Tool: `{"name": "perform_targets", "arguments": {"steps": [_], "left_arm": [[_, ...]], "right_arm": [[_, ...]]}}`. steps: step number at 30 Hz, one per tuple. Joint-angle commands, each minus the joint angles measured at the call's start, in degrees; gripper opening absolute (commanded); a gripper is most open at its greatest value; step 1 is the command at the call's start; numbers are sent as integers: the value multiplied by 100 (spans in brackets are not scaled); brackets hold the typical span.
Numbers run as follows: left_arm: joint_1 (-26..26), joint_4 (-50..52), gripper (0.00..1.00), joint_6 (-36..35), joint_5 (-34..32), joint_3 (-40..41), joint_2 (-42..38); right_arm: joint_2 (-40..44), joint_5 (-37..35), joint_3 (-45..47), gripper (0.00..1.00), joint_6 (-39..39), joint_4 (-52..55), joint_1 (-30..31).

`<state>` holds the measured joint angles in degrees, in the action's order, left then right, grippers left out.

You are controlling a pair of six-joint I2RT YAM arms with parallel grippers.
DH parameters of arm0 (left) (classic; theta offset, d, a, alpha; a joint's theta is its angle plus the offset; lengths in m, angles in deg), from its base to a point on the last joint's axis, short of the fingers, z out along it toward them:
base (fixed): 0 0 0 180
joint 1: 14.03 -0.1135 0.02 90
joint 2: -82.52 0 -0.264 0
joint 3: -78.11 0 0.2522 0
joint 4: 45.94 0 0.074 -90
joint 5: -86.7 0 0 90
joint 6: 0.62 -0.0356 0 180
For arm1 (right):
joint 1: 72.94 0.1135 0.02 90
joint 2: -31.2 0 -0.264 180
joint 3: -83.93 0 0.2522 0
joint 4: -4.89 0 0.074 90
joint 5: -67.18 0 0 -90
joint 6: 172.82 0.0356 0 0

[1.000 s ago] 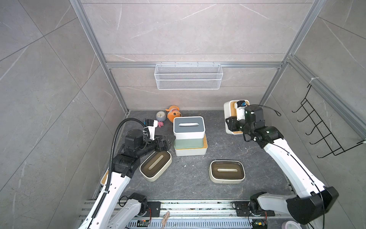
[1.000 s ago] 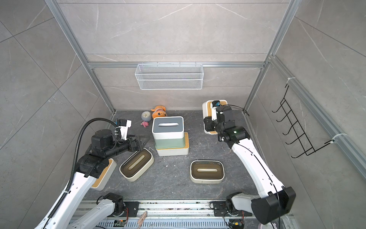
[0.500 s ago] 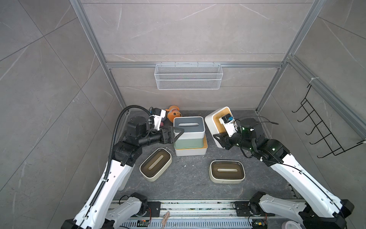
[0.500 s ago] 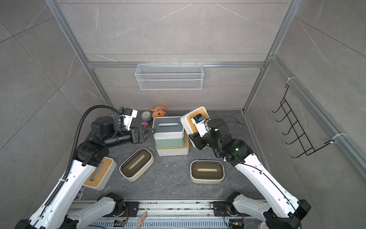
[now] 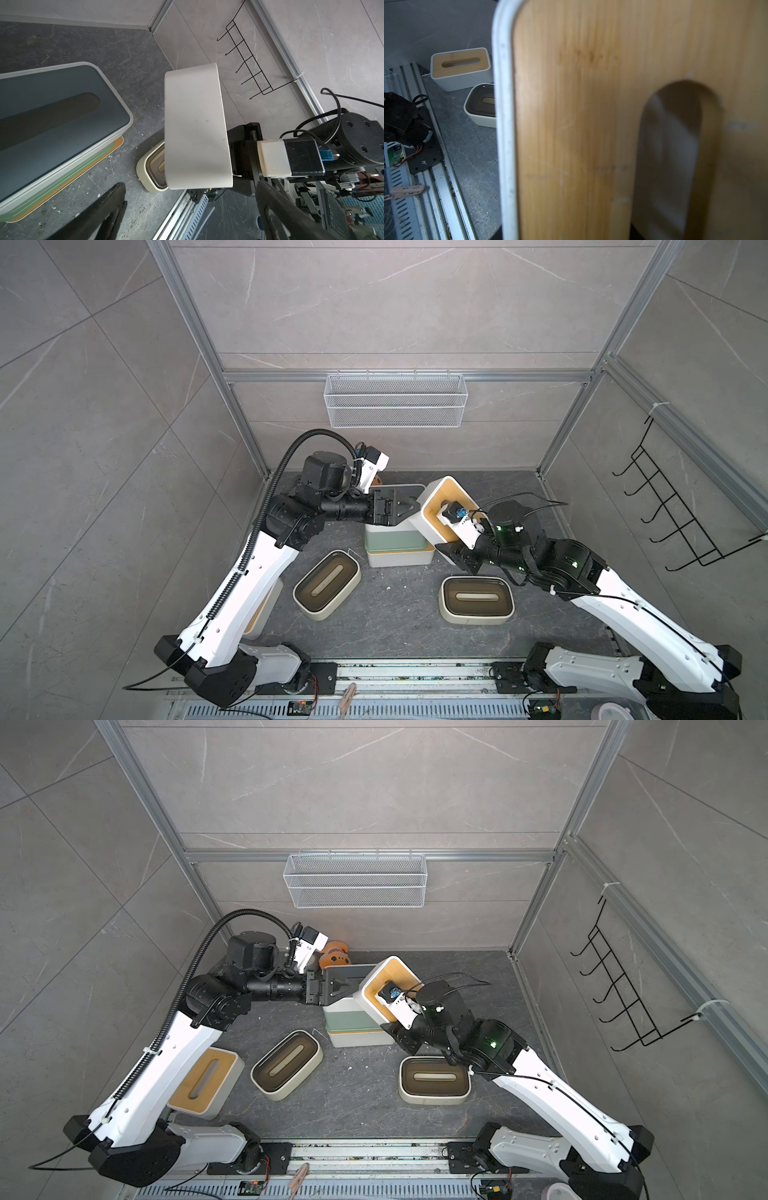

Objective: Stack the tissue boxes
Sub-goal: Place the tissue box at the tissue box.

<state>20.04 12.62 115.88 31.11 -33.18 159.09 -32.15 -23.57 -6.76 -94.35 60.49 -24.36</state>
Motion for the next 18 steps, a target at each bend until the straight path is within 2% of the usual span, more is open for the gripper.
{"name": "perform_targets", "arguments": {"steps": [1, 9, 18], "left_arm": [[143, 326, 100, -237, -46, -340, 156], [430, 596, 98, -332, -34, -647, 512], [444, 546, 77, -121, 200, -773, 616]], "right_arm": [[103, -121, -263, 33, -239, -272, 132], [141, -153, -196, 33, -340, -317, 303], [172, -159, -126, 33, -385, -326, 378]]}}
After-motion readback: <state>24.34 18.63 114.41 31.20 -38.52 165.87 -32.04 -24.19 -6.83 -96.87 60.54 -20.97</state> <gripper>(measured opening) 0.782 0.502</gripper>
